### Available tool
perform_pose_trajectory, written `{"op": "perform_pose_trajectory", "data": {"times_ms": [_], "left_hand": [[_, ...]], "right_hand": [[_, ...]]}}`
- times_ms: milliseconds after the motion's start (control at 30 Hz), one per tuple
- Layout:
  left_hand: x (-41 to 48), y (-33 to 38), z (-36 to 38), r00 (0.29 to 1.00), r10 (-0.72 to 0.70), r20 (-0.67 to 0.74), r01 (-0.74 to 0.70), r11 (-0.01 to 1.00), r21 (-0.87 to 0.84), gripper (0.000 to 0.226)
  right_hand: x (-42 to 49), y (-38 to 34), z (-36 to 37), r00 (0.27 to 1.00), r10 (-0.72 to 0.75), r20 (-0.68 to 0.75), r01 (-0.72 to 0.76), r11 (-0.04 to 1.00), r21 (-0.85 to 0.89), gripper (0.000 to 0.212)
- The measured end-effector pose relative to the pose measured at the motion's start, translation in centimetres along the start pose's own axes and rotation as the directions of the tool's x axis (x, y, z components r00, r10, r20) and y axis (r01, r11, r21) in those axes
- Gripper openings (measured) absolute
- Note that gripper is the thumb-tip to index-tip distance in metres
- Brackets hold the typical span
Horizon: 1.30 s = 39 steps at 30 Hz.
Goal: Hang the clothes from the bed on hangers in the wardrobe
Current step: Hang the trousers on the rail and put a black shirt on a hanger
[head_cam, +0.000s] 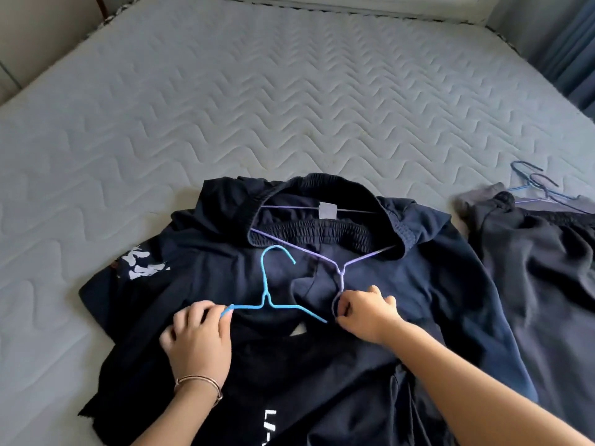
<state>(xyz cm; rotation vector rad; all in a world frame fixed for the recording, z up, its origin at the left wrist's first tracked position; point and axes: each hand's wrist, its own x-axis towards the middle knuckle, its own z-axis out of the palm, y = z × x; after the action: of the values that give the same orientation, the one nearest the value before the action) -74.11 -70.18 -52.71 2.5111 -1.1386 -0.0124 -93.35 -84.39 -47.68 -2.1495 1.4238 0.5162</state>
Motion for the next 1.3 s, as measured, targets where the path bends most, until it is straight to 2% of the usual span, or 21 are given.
{"op": "perform_pose_trajectory", "data": {"times_ms": [33,100,200,267,333,400,500,567,600,667,733,800,833,867,933,1000,1067,1133,1200,1267,1300], "left_hand": [[0.9,0.5,0.5,0.999,0.031,-0.033,-0.032,0.999,-0.023,0.041],[2.9,1.5,1.0,0.993,0.081,-0.081,-0.085,0.995,-0.046,0.038],[5.2,1.9,1.7,0.987,0.13,-0.096,-0.135,0.99,-0.047,0.039],[5.3,1.4,2.6,0.977,0.206,-0.056,-0.207,0.978,-0.017,0.051],[5.0,0.9,3.5,0.963,0.268,-0.02,-0.268,0.963,0.005,0.069],[4.9,0.6,4.1,0.96,0.28,-0.023,-0.28,0.96,0.005,0.071],[5.0,0.6,4.1,0.957,0.284,-0.055,-0.284,0.959,0.009,0.064],[5.1,0.7,3.9,0.956,0.281,-0.083,-0.282,0.959,-0.006,0.059],[5.1,0.8,3.7,0.958,0.272,-0.087,-0.275,0.961,-0.025,0.057],[5.3,0.8,3.2,0.962,0.254,-0.099,-0.26,0.964,-0.052,0.051],[5.3,1.0,2.7,0.956,0.263,-0.132,-0.272,0.961,-0.056,0.047],[5.4,1.2,2.5,0.941,0.295,-0.168,-0.306,0.951,-0.043,0.045],[5.4,1.2,2.6,0.934,0.309,-0.181,-0.32,0.947,-0.033,0.044],[5.4,1.3,2.8,0.929,0.316,-0.193,-0.326,0.945,-0.022,0.043],[5.4,1.3,3.5,0.924,0.318,-0.212,-0.323,0.946,0.013,0.042],[5.5,1.1,4.4,0.911,0.329,-0.25,-0.326,0.944,0.054,0.037],[5.5,1.0,5.3,0.892,0.354,-0.28,-0.342,0.935,0.093,0.033],[5.5,0.8,5.8,0.883,0.379,-0.277,-0.356,0.925,0.13,0.029],[5.6,0.7,6.1,0.879,0.396,-0.265,-0.364,0.917,0.164,0.027],[5.6,0.7,6.2,0.877,0.403,-0.261,-0.364,0.913,0.185,0.025],[5.6,0.7,6.2,0.877,0.4,-0.265,-0.362,0.914,0.183,0.024]], "right_hand": [[0.3,0.0,-0.6,1.0,-0.026,-0.013,0.026,1.0,-0.011,0.012],[1.2,0.1,-2.2,0.998,-0.052,-0.033,0.052,0.998,0.019,0.011],[2.3,-0.1,-3.7,0.992,-0.083,0.096,0.074,0.993,0.091,0.016],[2.4,-0.8,-3.0,0.983,-0.058,0.171,0.05,0.997,0.053,0.021],[2.1,-1.5,-1.9,0.985,-0.045,0.169,0.053,0.998,-0.044,0.033],[1.8,-1.7,-0.9,0.994,-0.047,0.104,0.053,0.997,-0.056,0.033],[1.2,-1.2,-0.6,1.0,-0.026,0.012,0.024,0.993,0.117,0.022],[0.7,-0.6,-1.4,0.993,0.0,-0.116,0.025,0.976,0.217,0.017],[0.7,-0.2,-2.1,0.973,0.015,-0.231,0.045,0.966,0.253,0.02],[1.0,0.3,-4.2,0.883,0.033,-0.468,0.119,0.949,0.292,0.021],[2.0,-0.1,-7.6,0.725,-0.054,-0.687,0.178,0.978,0.111,0.019],[3.6,-1.0,-11.7,0.548,-0.171,-0.819,0.147,0.983,-0.107,0.015],[4.7,-1.3,-13.8,0.497,-0.218,-0.84,0.116,0.976,-0.185,0.014],[5.8,-1.5,-15.8,0.489,-0.236,-0.84,0.078,0.971,-0.228,0.015],[8.1,-1.5,-18.9,0.568,-0.147,-0.81,0.003,0.984,-0.177,0.031],[10.0,-1.2,-19.6,0.632,0.027,-0.774,-0.04,0.999,0.002,0.054],[10.7,-1.6,-17.7,0.637,0.101,-0.764,-0.01,0.992,0.123,0.073],[10.6,-1.9,-15.3,0.608,0.073,-0.791,0.117,0.977,0.18,0.086],[11.5,-1.3,-14.9,0.679,0.051,-0.732,0.162,0.963,0.217,0.089],[13.8,0.3,-16.8,0.798,0.152,-0.583,0.052,0.947,0.318,0.079],[14.8,0.9,-17.8,0.814,0.216,-0.54,-0.005,0.931,0.365,0.07]]}}
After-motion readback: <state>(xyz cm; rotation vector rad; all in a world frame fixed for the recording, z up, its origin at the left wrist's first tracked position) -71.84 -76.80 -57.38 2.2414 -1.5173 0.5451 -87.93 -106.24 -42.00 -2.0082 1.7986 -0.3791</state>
